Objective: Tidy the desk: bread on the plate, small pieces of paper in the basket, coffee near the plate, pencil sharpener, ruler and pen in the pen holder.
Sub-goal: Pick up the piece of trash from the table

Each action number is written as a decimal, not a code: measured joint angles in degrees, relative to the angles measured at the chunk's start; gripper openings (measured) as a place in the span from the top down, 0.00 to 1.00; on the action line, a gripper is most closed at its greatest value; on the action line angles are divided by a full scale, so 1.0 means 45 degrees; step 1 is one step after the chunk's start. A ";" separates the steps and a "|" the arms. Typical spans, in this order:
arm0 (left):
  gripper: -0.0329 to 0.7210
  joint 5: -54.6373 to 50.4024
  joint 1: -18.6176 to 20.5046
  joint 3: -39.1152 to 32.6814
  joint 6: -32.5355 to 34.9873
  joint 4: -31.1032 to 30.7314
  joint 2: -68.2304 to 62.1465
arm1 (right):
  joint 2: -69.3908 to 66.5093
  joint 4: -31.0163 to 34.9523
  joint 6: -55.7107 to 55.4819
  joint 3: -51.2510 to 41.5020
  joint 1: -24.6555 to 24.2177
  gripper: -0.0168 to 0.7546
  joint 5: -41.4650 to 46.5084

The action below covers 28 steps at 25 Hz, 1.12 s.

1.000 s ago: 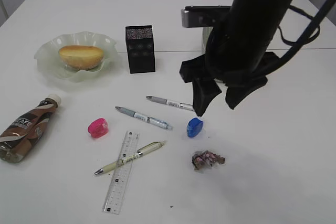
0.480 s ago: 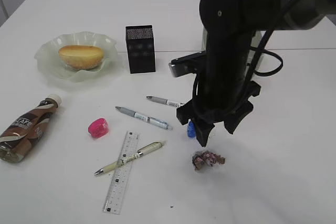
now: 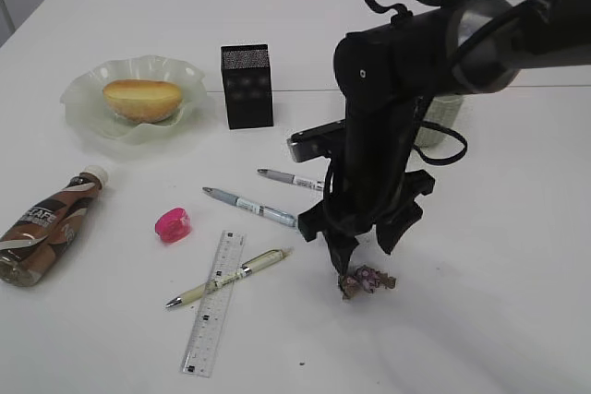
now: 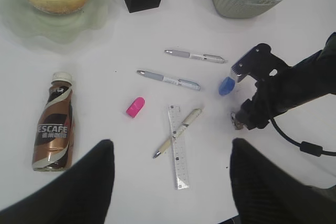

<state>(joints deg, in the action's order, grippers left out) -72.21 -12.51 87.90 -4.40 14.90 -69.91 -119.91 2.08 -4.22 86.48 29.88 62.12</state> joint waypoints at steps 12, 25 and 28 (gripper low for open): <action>0.29 0.0000 0.0000 0.0000 0.0000 0.0000 0.0000 | -0.0362 0.0161 0.0071 0.0000 0.0000 0.34 -0.0534; 0.29 0.0000 0.0000 0.0000 0.0000 -0.0025 0.0000 | -0.0362 0.0161 0.0071 0.0000 0.0000 0.34 -0.0164; 0.29 0.0000 0.0000 0.0000 0.0000 -0.0025 0.0000 | -0.0395 0.0183 0.0101 0.0000 0.0000 0.34 -0.0135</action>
<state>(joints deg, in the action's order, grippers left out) -72.21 -12.51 87.90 -4.40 14.78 -69.91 -121.69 2.90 -3.77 86.48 29.88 61.51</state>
